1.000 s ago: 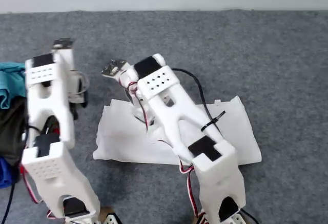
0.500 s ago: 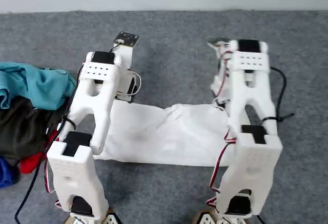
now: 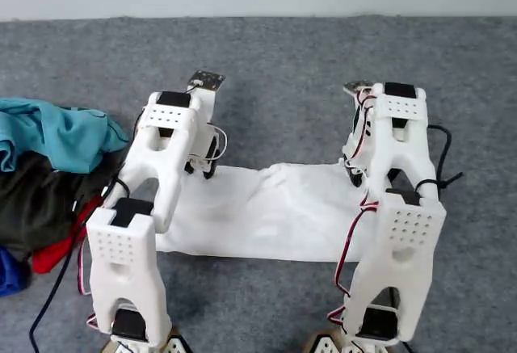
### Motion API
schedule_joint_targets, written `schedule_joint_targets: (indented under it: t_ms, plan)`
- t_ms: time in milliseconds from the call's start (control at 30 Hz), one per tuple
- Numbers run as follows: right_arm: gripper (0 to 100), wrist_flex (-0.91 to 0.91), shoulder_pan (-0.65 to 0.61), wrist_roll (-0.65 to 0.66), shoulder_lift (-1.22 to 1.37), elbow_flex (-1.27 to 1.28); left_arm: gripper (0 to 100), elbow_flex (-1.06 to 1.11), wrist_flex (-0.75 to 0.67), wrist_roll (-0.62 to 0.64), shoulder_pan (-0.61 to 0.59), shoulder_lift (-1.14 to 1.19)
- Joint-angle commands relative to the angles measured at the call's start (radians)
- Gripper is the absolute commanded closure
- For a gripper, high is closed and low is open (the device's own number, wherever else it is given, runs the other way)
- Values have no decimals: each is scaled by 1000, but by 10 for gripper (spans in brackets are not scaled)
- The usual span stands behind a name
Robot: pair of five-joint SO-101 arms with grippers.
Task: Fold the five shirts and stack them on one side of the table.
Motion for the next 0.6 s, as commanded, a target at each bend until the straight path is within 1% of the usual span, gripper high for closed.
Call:
schedule_joint_targets:
  t_ms: [0,67,200,267,300,367,467,567]
  plan:
    - [742,-44,13,14,15,-5,874,-18,2,6,8,12]
    - [796,-73,19,14,27,-5,874,-18,2,6,8,20]
    - [998,-96,51,14,35,-5,874,-18,2,6,8,29]
    - [958,-94,74,14,31,-5,874,-18,2,6,8,29]
    - [958,-97,90,14,28,-5,874,-18,2,6,8,29]
    - [992,-99,119,14,28,-14,874,-18,2,6,8,29]
    - [982,-97,148,14,38,-32,874,-18,2,6,9,28]
    - [976,-90,150,14,38,-32,874,-18,2,6,21,28]
